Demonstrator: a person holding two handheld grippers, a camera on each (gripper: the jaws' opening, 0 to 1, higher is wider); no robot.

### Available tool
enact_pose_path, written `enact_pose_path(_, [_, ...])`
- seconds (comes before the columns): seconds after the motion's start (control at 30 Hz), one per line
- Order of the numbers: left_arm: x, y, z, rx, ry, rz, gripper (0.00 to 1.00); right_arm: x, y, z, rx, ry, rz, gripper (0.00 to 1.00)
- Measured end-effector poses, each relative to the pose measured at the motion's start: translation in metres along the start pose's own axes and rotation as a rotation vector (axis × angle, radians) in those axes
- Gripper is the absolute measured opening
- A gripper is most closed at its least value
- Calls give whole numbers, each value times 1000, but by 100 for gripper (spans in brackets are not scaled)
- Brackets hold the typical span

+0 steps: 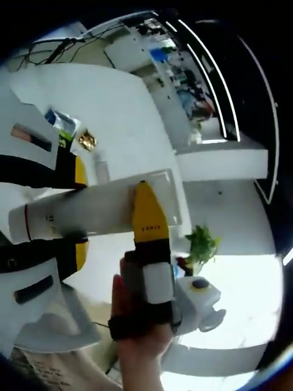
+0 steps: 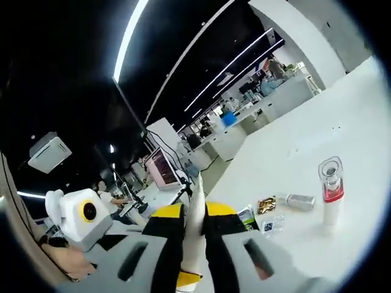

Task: Arrange the skincare products in the storage area until every visible bottle or jar stands upright without overlapping.

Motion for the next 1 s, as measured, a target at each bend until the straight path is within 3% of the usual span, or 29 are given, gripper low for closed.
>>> enact_pose_path(0.07, [1, -1, 2, -11, -8, 1, 29, 3, 3, 1, 21, 28, -13, 9])
enact_pose_path(0.2, [5, -2, 3, -56, -34, 24, 29, 9, 18, 1, 98, 86, 168, 7])
enact_pose_path(0.33, [12, -4, 8, -144, -74, -16, 28, 15, 33, 6, 164, 152, 317, 7])
enact_pose_path(0.63, [27, -4, 16, -345, -145, -59, 27, 26, 46, 22, 346, 215, 336, 7])
enact_pose_path(0.73, [31, -6, 17, -404, -150, -86, 31, 25, 53, 26, 384, 238, 342, 6])
enact_pose_path(0.87, [35, -12, 18, -472, -157, -151, 30, 23, 60, 31, 449, 252, 338, 6])
enact_pose_path(1.0, [36, -21, 17, -534, -157, -163, 29, 23, 65, 36, 505, 253, 312, 6])
Point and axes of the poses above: the point that each gripper's makers call its tool centre point, and the gripper's own axes: z roughly backward along the fingers, y roughly to its left, x roughly out of its top, the point moved 7 cm from there along z, roughly backward along the fingers, and after that the axes turned 9 degrees about -z, right-handed, at the moved point
